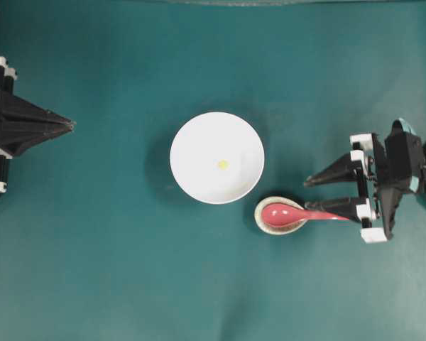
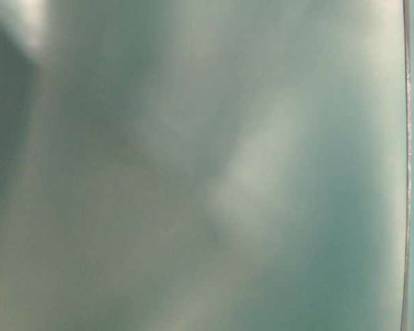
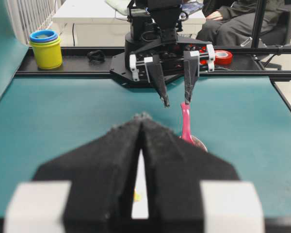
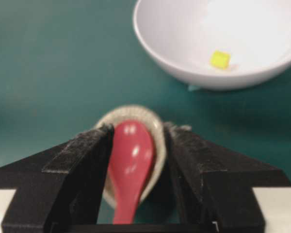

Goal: Scoop the yellow hexagonal prism block from the bowl with a spoon using the right arm.

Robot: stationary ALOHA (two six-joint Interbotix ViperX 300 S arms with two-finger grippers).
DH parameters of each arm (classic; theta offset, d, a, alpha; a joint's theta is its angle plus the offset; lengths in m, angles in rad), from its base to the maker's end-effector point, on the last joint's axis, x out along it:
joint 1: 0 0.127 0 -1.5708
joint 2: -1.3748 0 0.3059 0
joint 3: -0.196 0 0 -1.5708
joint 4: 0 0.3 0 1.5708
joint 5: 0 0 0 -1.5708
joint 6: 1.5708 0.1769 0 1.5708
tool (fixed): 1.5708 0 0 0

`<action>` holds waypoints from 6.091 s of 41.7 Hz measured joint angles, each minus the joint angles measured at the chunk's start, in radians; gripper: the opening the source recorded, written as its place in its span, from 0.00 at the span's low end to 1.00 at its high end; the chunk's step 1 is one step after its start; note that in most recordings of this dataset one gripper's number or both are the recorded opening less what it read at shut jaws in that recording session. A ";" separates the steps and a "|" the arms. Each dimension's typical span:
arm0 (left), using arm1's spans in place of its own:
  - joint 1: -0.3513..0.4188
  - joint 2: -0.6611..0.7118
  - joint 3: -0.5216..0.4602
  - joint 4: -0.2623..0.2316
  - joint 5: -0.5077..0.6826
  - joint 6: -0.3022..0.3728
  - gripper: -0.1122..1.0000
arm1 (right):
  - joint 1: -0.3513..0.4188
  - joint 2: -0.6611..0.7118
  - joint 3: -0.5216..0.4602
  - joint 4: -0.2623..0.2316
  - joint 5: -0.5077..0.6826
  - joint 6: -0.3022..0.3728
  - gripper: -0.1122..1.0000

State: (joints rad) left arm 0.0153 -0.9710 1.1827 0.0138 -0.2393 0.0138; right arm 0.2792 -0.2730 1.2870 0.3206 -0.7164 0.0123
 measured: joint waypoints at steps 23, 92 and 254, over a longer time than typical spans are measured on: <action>0.002 0.003 0.000 0.000 0.003 0.000 0.10 | 0.153 0.186 0.012 0.147 -0.112 -0.002 0.57; 0.002 0.005 0.000 0.000 0.014 0.000 0.10 | 0.181 0.259 0.023 0.190 -0.137 0.006 0.43; 0.002 0.003 0.000 0.002 0.035 0.000 0.10 | 0.018 -0.017 -0.025 0.187 0.258 -0.124 0.50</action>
State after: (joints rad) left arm 0.0169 -0.9679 1.1827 0.0153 -0.2040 0.0138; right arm 0.2976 -0.2899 1.2625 0.5077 -0.4587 -0.1120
